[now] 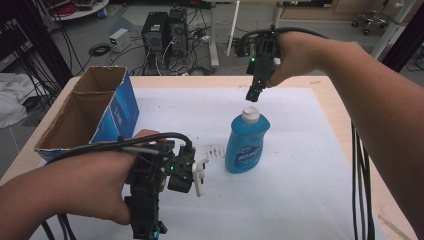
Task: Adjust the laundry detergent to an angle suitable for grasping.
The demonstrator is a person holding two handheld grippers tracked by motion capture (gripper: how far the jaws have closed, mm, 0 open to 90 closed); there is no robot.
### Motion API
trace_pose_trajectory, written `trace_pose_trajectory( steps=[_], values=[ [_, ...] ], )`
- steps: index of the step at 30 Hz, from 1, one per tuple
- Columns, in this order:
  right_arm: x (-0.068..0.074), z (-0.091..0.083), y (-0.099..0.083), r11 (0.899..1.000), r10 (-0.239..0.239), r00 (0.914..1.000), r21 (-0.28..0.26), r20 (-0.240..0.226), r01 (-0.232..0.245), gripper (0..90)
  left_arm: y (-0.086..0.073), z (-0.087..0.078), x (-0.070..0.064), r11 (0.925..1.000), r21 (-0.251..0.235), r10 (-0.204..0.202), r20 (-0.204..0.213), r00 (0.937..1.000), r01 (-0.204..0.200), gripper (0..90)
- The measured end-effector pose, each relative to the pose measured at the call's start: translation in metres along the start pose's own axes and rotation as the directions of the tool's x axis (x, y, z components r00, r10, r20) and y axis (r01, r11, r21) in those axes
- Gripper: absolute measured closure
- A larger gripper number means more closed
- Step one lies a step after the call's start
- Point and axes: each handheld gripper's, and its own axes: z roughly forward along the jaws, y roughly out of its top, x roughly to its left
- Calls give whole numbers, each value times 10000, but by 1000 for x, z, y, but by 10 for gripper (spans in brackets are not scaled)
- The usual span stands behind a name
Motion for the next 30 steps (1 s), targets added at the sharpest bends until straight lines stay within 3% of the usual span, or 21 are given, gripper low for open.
trace_pose_trajectory(
  steps=[9,14,19,21,22,24,25,28,30],
  values=[
    [-1,-7,-10,9997,232,9996,-117,134,-231,17,0,0,2,10000,-11,-93,59,9999,93,17],
    [0,-14,-22,9995,281,9993,-147,243,-277,17,0,-5,5,9994,-194,-290,-117,9995,288,17],
    [-1,-20,-41,9983,506,9982,-299,322,-496,17,-2,-12,8,9931,-939,-730,-233,9971,705,17],
    [0,-21,-48,9983,515,9982,-286,296,-507,17,-4,-15,11,9881,-1248,-939,-266,9952,898,17],
    [0,-20,-56,9984,534,9981,-190,307,-528,17,-6,-16,14,9786,-1631,-1324,-327,9907,1254,17],
    [1,-20,-63,9980,603,9977,-227,301,-596,17,-7,-18,16,9763,-1722,-1407,-455,9890,1309,17],
    [1,-20,-63,9980,603,9977,-227,301,-596,17,-8,-19,18,9709,-1899,-1574,-488,9863,1456,17],
    [3,-19,-74,9968,723,9970,-371,273,-713,17,-11,-24,25,9489,-2629,-1984,-661,9779,1747,17],
    [5,-17,-84,9965,757,9967,-368,277,-746,17,-12,-27,30,9301,-3196,-2149,-745,9738,1808,17]
  ],
)
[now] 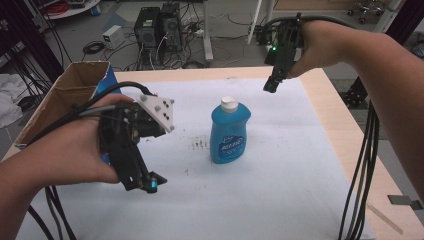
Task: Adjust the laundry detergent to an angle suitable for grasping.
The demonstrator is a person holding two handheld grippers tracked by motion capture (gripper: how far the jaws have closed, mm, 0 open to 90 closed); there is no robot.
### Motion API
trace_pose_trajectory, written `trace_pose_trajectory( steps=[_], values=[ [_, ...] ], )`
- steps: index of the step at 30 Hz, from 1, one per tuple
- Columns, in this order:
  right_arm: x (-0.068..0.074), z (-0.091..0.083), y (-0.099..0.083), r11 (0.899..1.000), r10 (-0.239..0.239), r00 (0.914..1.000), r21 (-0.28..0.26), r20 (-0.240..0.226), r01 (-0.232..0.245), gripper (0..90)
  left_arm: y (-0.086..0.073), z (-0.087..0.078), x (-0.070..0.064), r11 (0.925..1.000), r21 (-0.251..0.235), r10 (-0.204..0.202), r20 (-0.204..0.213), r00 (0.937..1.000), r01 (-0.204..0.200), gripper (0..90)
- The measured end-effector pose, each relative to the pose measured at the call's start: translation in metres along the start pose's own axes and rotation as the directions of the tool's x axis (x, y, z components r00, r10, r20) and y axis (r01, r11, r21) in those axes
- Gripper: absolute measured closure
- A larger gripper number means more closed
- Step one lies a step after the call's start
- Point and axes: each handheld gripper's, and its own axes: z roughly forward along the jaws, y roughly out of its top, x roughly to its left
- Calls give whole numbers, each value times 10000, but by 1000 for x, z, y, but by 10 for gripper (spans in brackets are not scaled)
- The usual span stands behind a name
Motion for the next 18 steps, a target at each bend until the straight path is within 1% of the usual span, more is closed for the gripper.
trace_pose_trajectory(
  steps=[2,4,5,6,7,8,9,11,13,14,15,16,18],
  values=[
    [0,1,-3,10000,1,10000,-46,-15,-1,17,0,-1,5,9991,-341,-253,4,9997,253,17],
    [1,1,-9,9999,114,9999,-112,12,-114,17,1,-1,10,9974,-568,-454,-14,9990,452,17],
    [1,1,-12,9999,127,9999,-83,-11,-127,17,1,-1,13,9967,-603,-553,-21,9985,551,17],
    [1,2,-17,9998,215,9998,-57,-6,-215,17,1,0,16,9952,-720,-665,49,9978,667,17],
    [1,2,-17,9998,215,9998,-57,-6,-215,17,1,0,19,9936,-832,-748,181,9970,760,17],
    [1,3,-21,9995,316,9995,-52,-55,-317,17,2,0,25,9896,-1057,-947,295,9951,973,17],
    [1,3,-21,9995,316,9995,-52,-55,-317,17,2,0,25,9896,-1057,-947,295,9951,973,17],
    [0,3,-24,9996,251,9997,-108,-46,-251,17,2,0,30,9853,-1270,-1101,375,9932,1140,17],
    [1,3,-25,9995,284,9996,-143,-23,-284,17,3,1,35,9808,-1453,-1269,294,9915,1299,17],
    [2,2,-25,9995,296,9996,-134,-19,-296,17,5,2,38,9772,-1550,-1424,278,9894,1450,17],
    [2,2,-25,9995,296,9996,-134,-19,-296,17,5,2,38,9772,-1550,-1424,278,9894,1450,17],
    [1,2,-26,9996,232,9997,-189,-23,-233,17,6,3,40,9745,-1630,-1524,225,9881,1540,17],
    [1,2,-26,9996,207,9998,-187,-14,-207,17,8,5,42,9696,-1825,-1599,329,9866,1633,17]
  ],
)
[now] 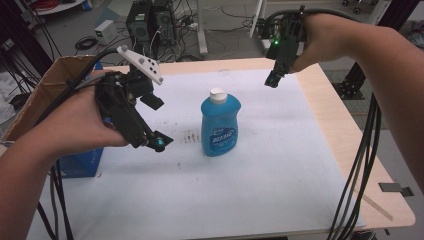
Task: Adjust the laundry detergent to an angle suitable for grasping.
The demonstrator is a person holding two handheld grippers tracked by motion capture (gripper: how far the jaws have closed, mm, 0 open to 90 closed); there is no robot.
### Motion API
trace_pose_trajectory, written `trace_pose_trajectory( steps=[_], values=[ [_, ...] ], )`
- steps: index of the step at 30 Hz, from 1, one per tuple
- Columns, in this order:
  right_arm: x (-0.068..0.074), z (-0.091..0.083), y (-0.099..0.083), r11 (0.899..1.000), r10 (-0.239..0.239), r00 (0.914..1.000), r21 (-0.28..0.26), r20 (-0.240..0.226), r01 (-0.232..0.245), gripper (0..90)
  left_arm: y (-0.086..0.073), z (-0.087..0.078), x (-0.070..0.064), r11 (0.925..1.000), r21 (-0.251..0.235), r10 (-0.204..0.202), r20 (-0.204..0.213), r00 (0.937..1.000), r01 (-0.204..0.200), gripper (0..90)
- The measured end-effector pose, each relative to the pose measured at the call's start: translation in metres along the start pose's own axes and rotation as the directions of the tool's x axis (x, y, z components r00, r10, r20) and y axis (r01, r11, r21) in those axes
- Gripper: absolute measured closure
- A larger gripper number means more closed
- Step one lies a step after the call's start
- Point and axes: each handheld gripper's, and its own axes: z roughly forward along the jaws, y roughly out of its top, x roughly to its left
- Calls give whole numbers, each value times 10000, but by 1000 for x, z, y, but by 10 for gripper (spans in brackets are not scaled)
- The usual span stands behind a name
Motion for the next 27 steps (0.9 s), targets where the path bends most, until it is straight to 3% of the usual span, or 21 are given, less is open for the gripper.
trace_pose_trajectory(
  steps=[10,23,27],
  values=[
    [0,0,-3,9999,121,9999,60,2,-121,17,11,5,13,9949,-609,-820,-233,9964,804,17],
    [-1,0,-7,9998,94,10000,161,-6,-94,17,29,25,24,9860,-1019,-1347,-193,9907,1321,17],
    [-1,0,-9,9997,153,9999,187,-7,-153,17,34,32,25,9857,-931,-1439,-315,9891,1404,17]
  ],
)
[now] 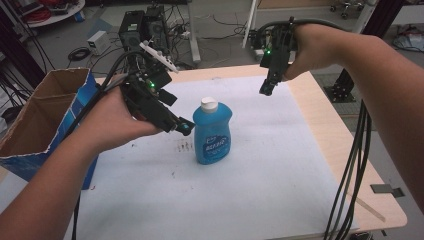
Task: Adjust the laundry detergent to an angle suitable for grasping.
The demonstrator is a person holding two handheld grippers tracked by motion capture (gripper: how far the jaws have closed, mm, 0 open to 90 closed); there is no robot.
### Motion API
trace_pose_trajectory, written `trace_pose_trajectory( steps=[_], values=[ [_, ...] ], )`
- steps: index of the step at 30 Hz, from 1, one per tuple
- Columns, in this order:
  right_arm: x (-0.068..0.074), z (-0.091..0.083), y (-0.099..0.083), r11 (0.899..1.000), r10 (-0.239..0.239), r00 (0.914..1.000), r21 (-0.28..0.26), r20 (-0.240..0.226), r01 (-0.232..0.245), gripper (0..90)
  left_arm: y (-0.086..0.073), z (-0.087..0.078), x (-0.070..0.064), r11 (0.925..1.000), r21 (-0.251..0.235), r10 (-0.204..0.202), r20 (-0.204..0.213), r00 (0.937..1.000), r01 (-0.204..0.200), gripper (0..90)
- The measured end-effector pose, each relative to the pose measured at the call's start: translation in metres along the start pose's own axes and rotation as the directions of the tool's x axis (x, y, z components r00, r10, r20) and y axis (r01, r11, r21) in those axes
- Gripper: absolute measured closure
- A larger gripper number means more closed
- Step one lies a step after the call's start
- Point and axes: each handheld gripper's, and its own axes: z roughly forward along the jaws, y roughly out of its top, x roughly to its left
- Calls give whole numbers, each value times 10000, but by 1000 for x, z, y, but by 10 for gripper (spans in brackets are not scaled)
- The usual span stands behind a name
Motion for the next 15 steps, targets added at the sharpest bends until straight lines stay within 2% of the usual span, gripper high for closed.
trace_pose_trajectory(
  steps=[5,15],
  values=[
    [0,0,-2,10000,48,10000,22,8,-48,17,5,9,0,10000,-18,-77,-24,10000,77,17],
    [0,0,-3,10000,15,10000,-50,35,-15,17,16,29,-3,9999,85,58,73,10000,-59,17]
  ],
)
